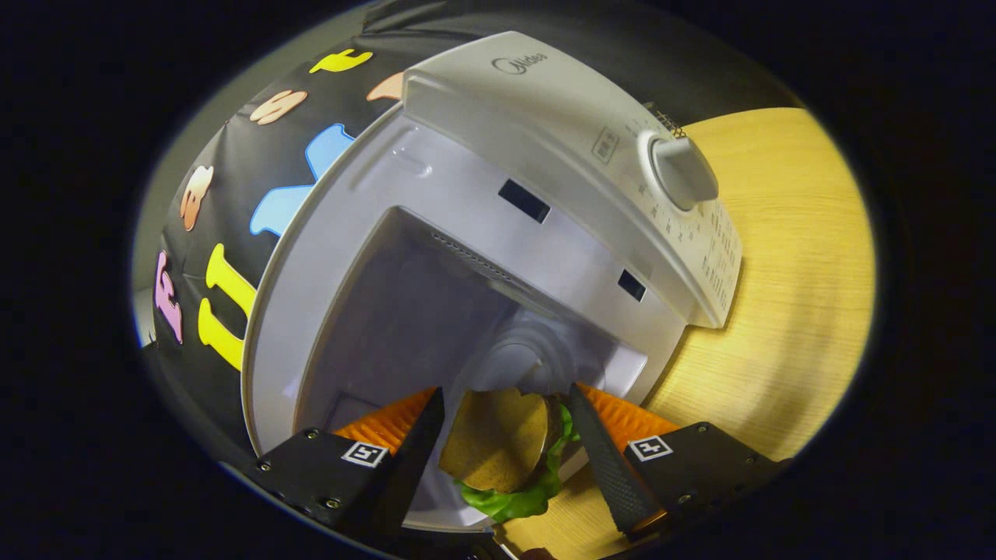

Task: Open the microwave, put the food inside, and close the microwave door.

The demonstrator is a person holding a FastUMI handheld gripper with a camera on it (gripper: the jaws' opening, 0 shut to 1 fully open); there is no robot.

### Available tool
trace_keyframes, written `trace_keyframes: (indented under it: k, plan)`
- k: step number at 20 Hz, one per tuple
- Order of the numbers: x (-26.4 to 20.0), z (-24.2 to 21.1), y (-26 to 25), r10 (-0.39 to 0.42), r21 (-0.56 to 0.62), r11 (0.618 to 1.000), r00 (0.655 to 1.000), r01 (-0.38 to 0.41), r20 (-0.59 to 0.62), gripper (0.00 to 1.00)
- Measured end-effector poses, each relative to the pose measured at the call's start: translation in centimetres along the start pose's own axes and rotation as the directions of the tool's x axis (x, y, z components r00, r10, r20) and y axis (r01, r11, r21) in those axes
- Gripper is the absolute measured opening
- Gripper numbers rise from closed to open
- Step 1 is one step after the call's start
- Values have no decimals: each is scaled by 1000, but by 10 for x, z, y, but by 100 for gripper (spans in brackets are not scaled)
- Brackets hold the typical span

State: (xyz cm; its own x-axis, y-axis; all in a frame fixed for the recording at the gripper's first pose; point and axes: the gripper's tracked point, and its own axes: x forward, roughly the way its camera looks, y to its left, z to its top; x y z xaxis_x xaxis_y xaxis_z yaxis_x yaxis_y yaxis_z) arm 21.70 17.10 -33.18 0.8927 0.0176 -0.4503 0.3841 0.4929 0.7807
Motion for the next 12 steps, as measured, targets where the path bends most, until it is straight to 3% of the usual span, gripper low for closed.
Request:
trace_keyframes:
  k: [5,12]
  plan:
    - [-29,11,-3,-16,-63,998,999,13,-35,97]
    - [-98,38,16,41,-222,973,995,-61,-96,96]
